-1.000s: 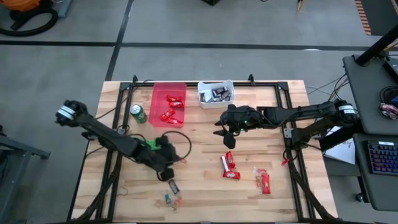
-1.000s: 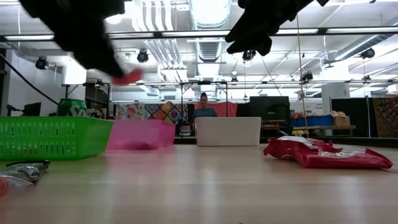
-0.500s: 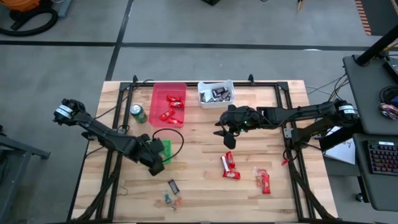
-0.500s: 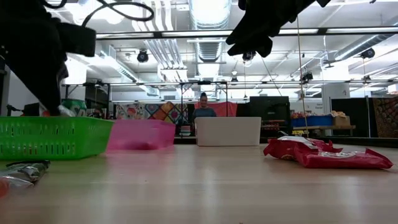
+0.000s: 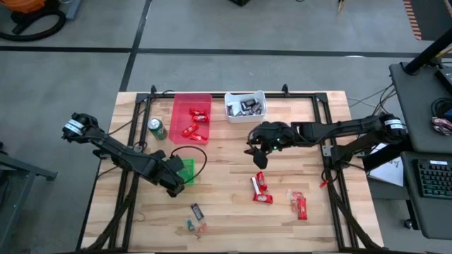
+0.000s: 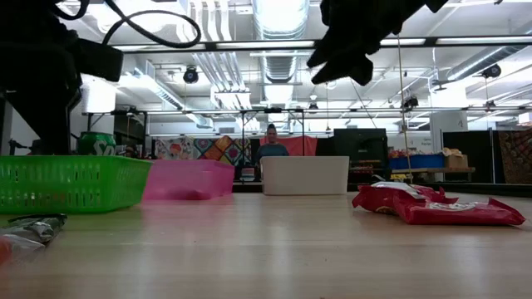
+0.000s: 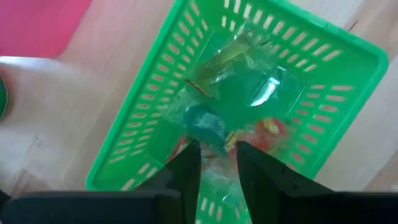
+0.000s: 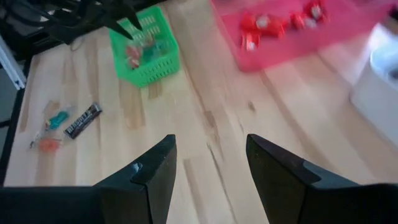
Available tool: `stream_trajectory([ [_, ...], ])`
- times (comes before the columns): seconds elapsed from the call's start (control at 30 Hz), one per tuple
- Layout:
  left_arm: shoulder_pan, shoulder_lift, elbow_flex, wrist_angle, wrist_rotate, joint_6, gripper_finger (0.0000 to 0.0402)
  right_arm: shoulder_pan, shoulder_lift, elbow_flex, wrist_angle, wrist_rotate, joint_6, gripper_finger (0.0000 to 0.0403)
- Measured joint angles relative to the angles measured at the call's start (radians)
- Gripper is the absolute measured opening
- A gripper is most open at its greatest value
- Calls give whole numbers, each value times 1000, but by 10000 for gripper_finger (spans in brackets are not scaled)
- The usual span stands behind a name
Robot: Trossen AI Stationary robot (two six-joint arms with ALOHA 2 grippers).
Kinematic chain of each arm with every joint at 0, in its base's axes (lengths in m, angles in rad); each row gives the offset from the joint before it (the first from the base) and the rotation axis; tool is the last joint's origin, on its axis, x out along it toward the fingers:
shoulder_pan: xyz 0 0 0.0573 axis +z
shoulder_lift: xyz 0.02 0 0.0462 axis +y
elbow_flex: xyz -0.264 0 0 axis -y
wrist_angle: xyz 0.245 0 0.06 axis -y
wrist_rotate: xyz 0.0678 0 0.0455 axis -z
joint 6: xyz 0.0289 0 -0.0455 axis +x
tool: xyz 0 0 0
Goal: Organize candy in baskets
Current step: Put the orange gummy into the green bin
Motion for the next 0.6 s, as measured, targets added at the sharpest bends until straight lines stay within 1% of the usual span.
stream_trajectory([
  [0.1, 0, 0, 10, -5, 0, 6, 108, 0, 7, -14, -29, 1, 70, 187],
  [0.2, 0, 0, 30, -4, 0, 16, 119, 0, 31, -34, -60, 15, 127, 187],
  [0.3, -4, 0, 59, 2, -6, 45, 121, 0, 71, -41, -124, 48, 156, 187],
  [0.43, -8, 0, 98, 28, -65, 105, 117, 0, 126, -41, -215, 51, 220, 187],
  [0.6, -18, 0, 123, 142, -116, 217, 114, 4, 168, -41, -335, 1, 307, 187],
])
